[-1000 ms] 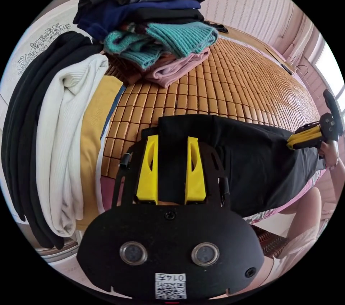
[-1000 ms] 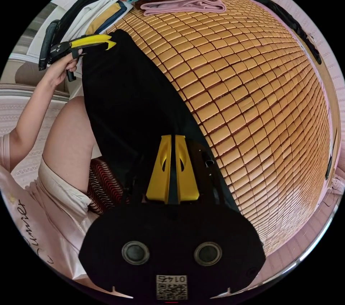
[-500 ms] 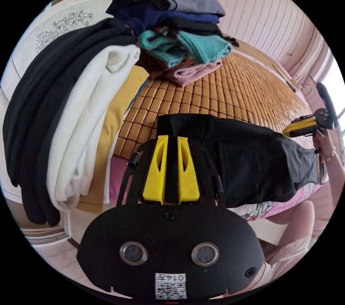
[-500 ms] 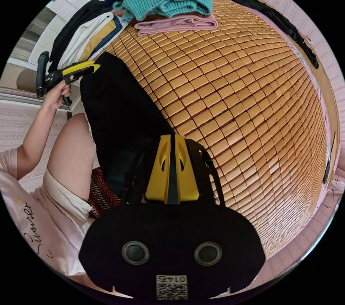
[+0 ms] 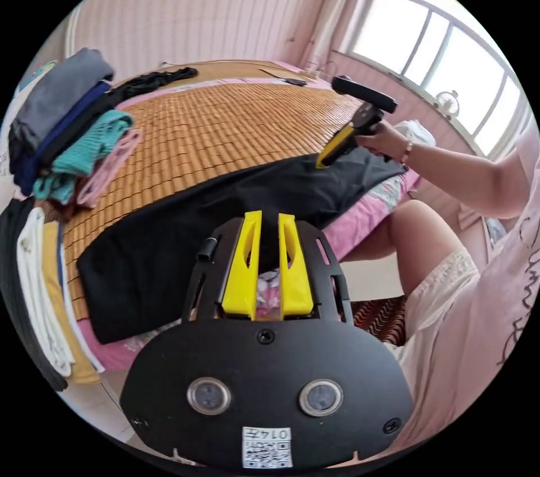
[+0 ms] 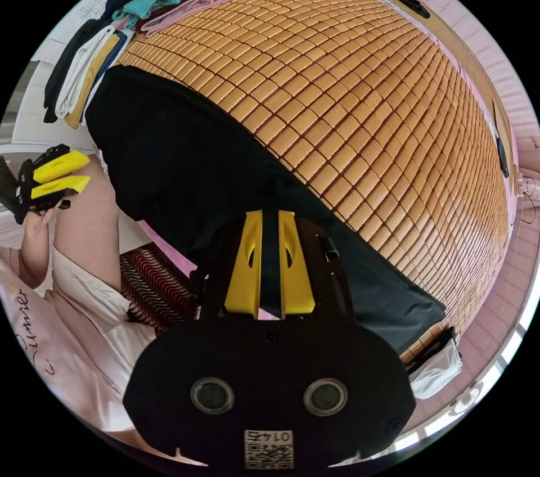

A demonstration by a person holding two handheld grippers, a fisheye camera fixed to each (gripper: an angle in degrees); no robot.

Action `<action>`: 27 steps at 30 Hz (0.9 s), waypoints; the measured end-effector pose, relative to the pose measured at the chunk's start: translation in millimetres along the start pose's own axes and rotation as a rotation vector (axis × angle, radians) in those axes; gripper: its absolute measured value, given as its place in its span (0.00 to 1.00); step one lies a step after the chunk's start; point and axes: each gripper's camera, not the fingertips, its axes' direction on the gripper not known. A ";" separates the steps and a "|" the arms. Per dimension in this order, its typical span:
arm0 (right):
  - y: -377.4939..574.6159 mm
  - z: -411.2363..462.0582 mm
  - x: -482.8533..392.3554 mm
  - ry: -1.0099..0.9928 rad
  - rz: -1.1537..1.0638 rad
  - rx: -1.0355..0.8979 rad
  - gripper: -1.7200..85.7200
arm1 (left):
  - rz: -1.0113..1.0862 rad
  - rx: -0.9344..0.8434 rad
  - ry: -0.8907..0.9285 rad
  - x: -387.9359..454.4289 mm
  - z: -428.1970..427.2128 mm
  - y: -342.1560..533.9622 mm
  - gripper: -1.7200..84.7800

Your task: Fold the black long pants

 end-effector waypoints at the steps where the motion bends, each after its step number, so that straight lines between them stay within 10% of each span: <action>1: 23.2 -3.1 8.8 -0.026 0.058 0.037 0.09 | 0.014 -0.011 0.003 10.7 11.3 -5.4 0.10; 14: 402.5 -0.4 178.1 -0.047 1.231 0.463 0.19 | 0.195 -0.238 0.017 98.8 130.0 -48.5 0.11; 27: 460.8 -3.6 220.7 -0.022 1.119 0.479 0.04 | 0.092 -0.205 0.042 107.5 145.1 -79.6 0.10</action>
